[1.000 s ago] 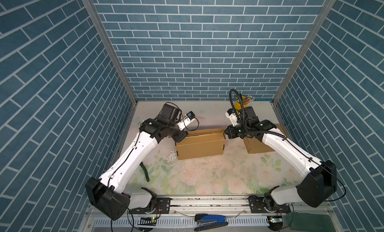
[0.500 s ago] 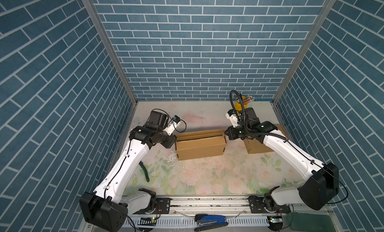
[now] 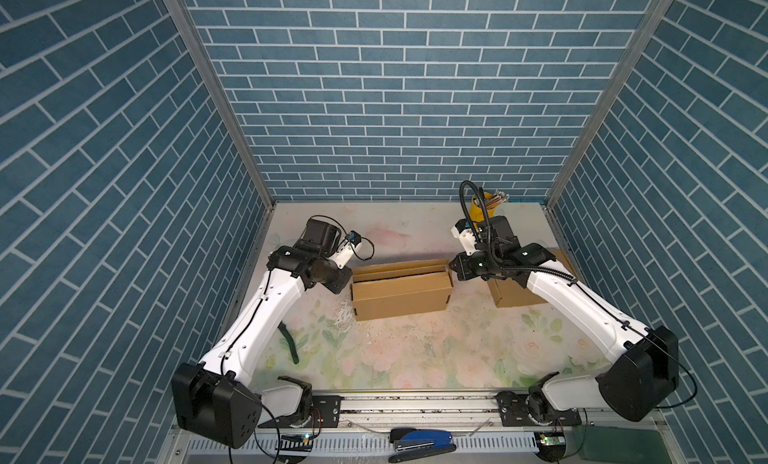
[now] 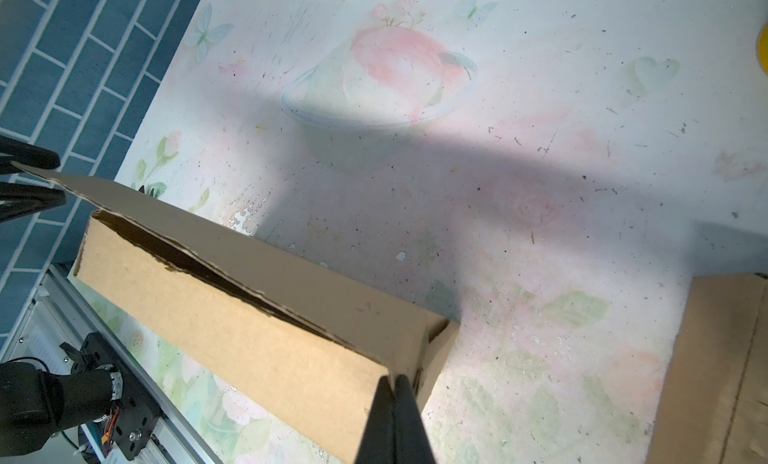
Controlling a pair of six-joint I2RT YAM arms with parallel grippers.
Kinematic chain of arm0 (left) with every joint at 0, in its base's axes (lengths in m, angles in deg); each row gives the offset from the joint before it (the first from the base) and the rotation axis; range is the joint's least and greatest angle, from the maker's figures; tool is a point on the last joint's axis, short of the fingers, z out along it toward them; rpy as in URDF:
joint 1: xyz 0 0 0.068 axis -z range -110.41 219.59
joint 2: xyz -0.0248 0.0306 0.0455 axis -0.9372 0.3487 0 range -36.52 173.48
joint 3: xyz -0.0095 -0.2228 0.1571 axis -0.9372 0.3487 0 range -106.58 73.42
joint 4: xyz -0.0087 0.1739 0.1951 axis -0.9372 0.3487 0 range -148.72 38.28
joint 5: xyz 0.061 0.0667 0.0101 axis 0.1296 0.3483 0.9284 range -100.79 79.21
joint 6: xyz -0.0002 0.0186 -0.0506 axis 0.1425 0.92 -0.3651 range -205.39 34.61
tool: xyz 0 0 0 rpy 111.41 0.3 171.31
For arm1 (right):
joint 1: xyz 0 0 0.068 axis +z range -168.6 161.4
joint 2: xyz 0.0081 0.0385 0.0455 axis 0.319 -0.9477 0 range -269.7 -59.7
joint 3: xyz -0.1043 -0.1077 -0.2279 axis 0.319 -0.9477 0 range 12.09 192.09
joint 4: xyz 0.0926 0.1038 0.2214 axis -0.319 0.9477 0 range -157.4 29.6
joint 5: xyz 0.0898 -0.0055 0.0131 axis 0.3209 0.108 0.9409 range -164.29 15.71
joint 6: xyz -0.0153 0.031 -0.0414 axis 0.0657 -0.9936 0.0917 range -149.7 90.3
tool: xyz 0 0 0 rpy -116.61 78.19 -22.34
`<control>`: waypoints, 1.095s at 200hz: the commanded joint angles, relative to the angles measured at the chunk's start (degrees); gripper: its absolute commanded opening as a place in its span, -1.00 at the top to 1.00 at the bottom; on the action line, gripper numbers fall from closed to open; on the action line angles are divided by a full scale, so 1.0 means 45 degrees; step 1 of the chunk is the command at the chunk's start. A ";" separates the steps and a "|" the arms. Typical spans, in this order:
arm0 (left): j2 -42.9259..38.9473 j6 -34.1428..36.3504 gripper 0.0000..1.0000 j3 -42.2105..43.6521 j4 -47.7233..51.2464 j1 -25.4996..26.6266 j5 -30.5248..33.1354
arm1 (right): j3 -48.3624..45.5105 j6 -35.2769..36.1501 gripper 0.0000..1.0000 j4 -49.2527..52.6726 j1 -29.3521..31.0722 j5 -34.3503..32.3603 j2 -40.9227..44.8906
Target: Fold the paper box
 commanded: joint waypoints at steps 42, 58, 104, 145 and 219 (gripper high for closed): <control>0.0560 -0.0304 0.62 -0.0648 0.0277 -0.0134 -0.0664 | -0.0424 -0.0400 1.00 0.0231 0.0111 -0.0164 0.0099; 0.0715 -0.0515 0.69 -0.0984 0.0662 -0.0121 -0.1002 | -0.0402 -0.0427 1.00 0.0214 0.0099 -0.0164 0.0062; 0.1495 -0.2387 0.95 -0.1541 0.1458 -0.0106 -0.2003 | -0.0365 -0.0515 1.00 0.0190 0.0102 -0.0199 0.0002; 0.1325 -0.3487 0.98 -0.1327 0.1311 -0.0100 -0.2178 | -0.0327 -0.0575 1.00 0.0132 0.0126 -0.0145 -0.0110; 0.1160 -0.5672 0.95 -0.0792 0.0524 -0.0100 -0.3005 | -0.0343 -0.0683 1.00 0.0033 0.0138 -0.0174 -0.0212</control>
